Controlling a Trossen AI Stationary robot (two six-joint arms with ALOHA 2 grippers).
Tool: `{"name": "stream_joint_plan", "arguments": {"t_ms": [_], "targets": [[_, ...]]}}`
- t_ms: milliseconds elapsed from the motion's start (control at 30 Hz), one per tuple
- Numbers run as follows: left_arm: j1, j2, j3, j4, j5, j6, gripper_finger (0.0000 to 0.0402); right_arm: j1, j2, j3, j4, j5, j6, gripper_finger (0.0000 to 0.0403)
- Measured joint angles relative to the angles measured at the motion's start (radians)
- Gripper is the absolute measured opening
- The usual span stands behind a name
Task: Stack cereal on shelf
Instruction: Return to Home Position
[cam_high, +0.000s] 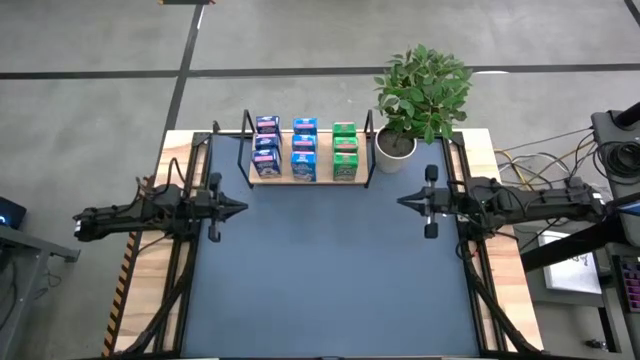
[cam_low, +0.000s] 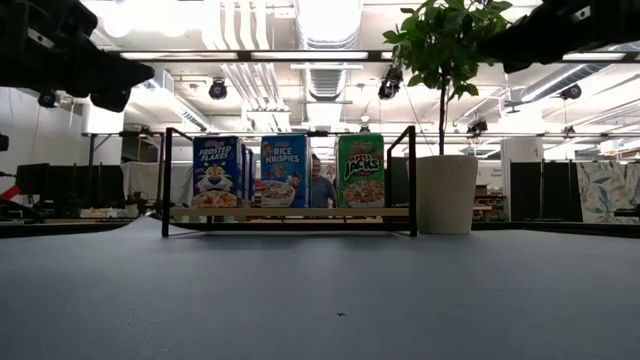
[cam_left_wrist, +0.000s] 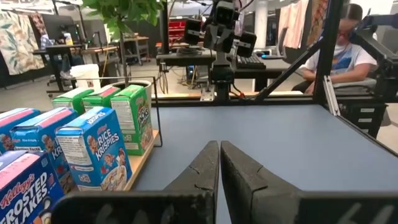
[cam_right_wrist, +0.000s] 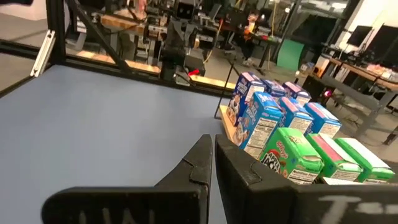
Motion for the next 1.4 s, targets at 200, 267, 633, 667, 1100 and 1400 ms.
{"name": "stream_joint_plan", "arguments": {"t_ms": [200, 267, 633, 667, 1100, 1400], "targets": [[0.0, 0.0, -0.002, -0.001, 0.001, 0.021, 0.0, 0.0, -0.088, -0.082, 0.064, 0.0, -0.013, 0.0011], [0.0, -0.005, -0.011, -0.003, 0.001, 0.027, 0.0, 0.0, -0.125, -0.115, 0.086, 0.0, -0.015, 0.0011], [0.0, 0.002, -0.119, 0.122, 0.002, 0.006, 0.0, 0.0, -0.395, -0.249, 0.086, 0.0, -0.039, 0.0011], [0.0, 0.004, -0.125, 0.138, 0.003, 0.008, 0.0, 0.0, -0.402, -0.257, 0.094, 0.0, -0.04, 0.0011], [0.001, 0.014, -0.132, 0.153, 0.01, 0.02, 0.0, -0.003, -0.394, -0.367, 0.055, 0.025, -0.029, 0.0011], [0.001, 0.018, -0.133, 0.166, -0.085, -0.016, 0.0, -0.002, -0.391, -0.368, 0.057, 0.074, 0.075, 0.0011]]}}
